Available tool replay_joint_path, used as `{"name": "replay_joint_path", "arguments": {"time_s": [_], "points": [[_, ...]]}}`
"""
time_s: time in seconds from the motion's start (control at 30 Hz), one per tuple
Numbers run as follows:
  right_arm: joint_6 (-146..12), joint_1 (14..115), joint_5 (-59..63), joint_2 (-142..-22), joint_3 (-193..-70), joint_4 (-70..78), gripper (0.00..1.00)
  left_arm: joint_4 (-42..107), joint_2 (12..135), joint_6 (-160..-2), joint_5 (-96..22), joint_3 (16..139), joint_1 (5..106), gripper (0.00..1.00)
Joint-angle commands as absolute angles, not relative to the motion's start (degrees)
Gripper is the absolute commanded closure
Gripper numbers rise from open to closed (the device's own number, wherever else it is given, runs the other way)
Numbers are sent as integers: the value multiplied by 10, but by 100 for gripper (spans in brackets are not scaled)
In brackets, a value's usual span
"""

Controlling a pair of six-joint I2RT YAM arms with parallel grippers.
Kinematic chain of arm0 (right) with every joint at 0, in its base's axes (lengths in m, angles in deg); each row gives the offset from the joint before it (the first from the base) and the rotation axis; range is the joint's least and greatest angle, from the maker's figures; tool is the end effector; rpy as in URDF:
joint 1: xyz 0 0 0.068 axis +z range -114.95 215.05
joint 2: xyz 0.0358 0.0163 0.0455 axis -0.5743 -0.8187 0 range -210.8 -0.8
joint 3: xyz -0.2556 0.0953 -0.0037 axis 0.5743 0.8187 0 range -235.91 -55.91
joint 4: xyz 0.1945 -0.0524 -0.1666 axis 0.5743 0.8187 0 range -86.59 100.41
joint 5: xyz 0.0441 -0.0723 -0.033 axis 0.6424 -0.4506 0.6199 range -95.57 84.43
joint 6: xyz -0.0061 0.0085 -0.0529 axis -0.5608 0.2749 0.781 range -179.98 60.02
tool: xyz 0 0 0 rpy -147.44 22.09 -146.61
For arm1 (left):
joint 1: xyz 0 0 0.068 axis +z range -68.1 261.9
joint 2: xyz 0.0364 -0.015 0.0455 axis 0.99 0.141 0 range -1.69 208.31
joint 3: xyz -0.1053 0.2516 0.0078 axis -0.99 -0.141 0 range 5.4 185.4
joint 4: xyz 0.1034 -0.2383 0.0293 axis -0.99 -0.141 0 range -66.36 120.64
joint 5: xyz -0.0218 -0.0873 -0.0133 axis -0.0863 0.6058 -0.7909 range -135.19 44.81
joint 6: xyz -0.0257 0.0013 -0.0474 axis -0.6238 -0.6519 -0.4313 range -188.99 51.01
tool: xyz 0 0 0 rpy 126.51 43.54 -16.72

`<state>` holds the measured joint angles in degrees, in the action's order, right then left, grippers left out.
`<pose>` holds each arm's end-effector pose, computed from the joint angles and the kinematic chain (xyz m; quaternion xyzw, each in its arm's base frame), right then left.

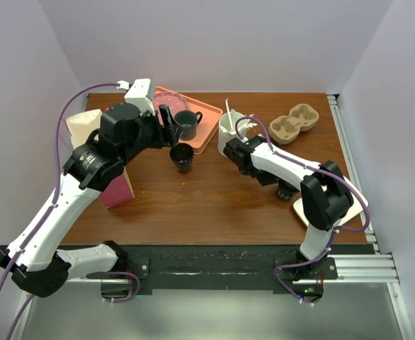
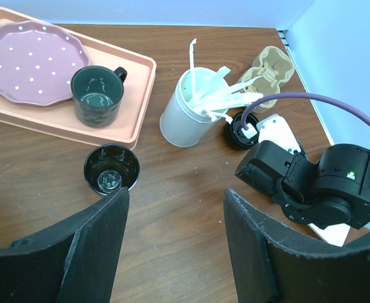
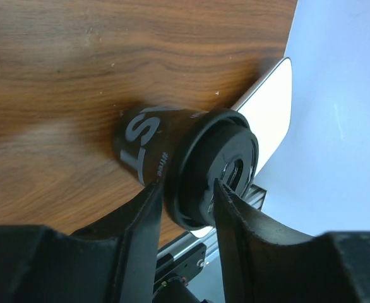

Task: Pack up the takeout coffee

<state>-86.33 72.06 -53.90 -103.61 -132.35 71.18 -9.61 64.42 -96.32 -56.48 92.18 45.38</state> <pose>0.2694 0.1699 0.2185 -0.0994 0.9064 -0.3654 0.1869 0.1840 -0.1275 0.4610 0.0085 0.8150 -0.2352 0.5295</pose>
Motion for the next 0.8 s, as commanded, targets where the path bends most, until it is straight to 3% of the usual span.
{"name": "replay_joint_path", "arguments": {"time_s": [0.0,0.17,0.5,0.77], "points": [[-888,725,-527,-1020,-1318,697,54,-78,643,-954,-575,921,451,34],[-891,726,-505,-1003,-1319,693,43,-83,644,-954,-583,921,452,33],[-885,718,-449,-936,-1395,704,37,-94,629,-976,-616,928,451,31],[-885,490,-299,-951,-1473,566,39,-164,635,-1008,-637,961,452,30]]}}
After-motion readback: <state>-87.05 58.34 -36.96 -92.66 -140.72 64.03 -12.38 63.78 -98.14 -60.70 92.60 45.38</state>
